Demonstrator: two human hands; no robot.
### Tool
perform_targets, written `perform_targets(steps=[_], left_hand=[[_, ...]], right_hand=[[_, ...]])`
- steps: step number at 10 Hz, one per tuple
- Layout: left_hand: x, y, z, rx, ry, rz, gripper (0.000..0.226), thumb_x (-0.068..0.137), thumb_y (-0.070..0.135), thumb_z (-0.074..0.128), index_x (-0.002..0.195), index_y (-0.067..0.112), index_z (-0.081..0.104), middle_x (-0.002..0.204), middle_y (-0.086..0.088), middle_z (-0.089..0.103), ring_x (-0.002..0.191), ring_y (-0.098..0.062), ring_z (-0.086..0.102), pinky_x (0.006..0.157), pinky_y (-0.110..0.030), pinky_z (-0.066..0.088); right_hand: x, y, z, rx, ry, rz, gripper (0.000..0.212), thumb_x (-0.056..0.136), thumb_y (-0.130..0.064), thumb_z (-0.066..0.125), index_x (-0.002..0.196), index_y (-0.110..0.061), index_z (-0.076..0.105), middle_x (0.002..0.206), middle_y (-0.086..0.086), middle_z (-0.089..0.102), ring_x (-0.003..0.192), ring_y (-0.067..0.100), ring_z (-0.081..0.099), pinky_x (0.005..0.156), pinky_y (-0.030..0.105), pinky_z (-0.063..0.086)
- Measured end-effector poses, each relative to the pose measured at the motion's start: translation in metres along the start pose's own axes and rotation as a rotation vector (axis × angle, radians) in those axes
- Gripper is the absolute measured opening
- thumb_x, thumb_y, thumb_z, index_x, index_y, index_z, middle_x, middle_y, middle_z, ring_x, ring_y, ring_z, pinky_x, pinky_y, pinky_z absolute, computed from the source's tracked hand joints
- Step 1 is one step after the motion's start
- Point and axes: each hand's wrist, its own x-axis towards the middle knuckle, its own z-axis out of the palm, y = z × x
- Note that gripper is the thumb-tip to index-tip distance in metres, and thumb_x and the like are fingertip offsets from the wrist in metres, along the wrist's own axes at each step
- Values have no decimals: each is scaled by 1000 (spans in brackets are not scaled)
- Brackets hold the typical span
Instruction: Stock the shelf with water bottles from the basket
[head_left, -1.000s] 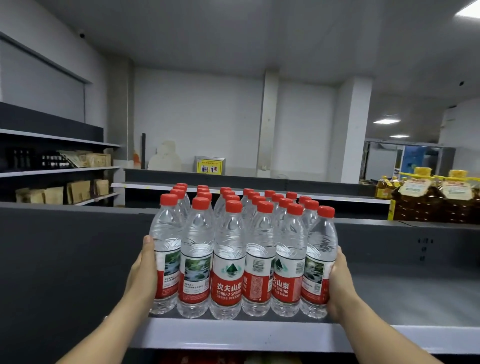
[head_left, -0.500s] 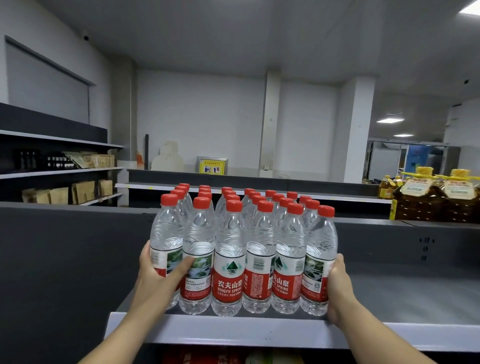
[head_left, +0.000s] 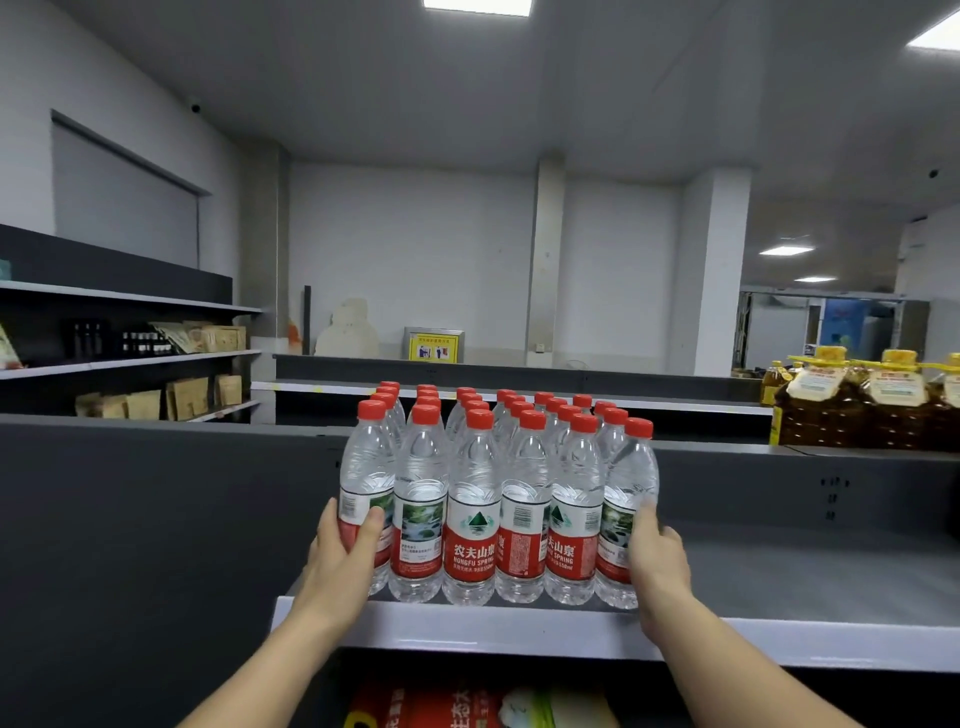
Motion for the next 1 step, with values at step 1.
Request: perform_targets(steps=[1], left_hand=[[-24, 12, -10, 10, -31, 6, 67, 92, 60, 44, 150, 32, 26, 150, -4, 39, 134, -24, 42, 109, -44, 35]], right_hand=[[-37, -10, -2, -197, -16, -112, 74, 80, -59, 51, 131, -6, 51, 129, 18, 60, 119, 39, 55, 105, 51, 44]])
